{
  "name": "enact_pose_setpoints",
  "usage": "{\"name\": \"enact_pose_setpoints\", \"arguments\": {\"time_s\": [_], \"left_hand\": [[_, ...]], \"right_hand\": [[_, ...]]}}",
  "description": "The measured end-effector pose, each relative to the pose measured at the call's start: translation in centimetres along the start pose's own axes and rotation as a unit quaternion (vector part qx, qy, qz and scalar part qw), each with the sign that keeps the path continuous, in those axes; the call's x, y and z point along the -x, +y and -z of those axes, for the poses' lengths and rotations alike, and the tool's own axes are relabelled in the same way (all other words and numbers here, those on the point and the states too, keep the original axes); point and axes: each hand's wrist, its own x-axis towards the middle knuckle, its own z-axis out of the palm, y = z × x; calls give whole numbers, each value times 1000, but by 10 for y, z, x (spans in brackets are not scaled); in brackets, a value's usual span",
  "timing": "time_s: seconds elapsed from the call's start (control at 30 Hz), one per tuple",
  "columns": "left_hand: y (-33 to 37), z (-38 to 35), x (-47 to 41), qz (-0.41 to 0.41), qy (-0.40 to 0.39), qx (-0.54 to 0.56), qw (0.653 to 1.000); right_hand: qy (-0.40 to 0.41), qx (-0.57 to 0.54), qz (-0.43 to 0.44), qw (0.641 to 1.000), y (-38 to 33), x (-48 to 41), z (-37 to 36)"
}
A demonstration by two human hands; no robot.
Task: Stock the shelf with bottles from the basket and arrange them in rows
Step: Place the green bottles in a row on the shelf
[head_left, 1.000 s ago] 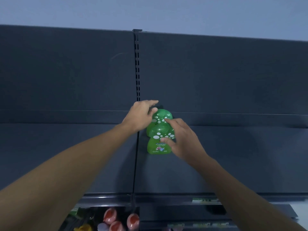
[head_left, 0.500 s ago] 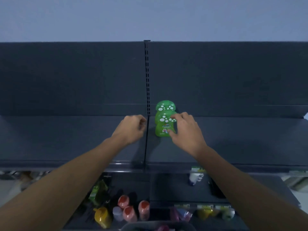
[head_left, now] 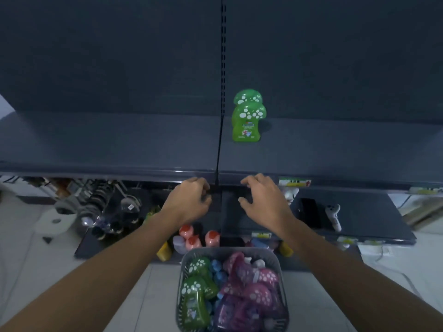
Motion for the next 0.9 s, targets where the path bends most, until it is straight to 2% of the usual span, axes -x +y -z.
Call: {"name": "enact_pose_setpoints", "arguments": {"time_s": [0.33,0.47,0.7,0.9], "left_hand": [[-73,-117,33,50,-186,4,981],[-100,-168,54,34,-266,-19,963],[-143,-229,51,22,-273,-48,961],[-170,-258,21,-100,-311,-94,940]], "right_hand": [[-169,-37,-75,982,14,50,-124],[-223,-49,-100,969,15,71,-182],[-299,-110,-145,937,1,89,-272],[-316,-191,-126,921,-20,86,-324]]}}
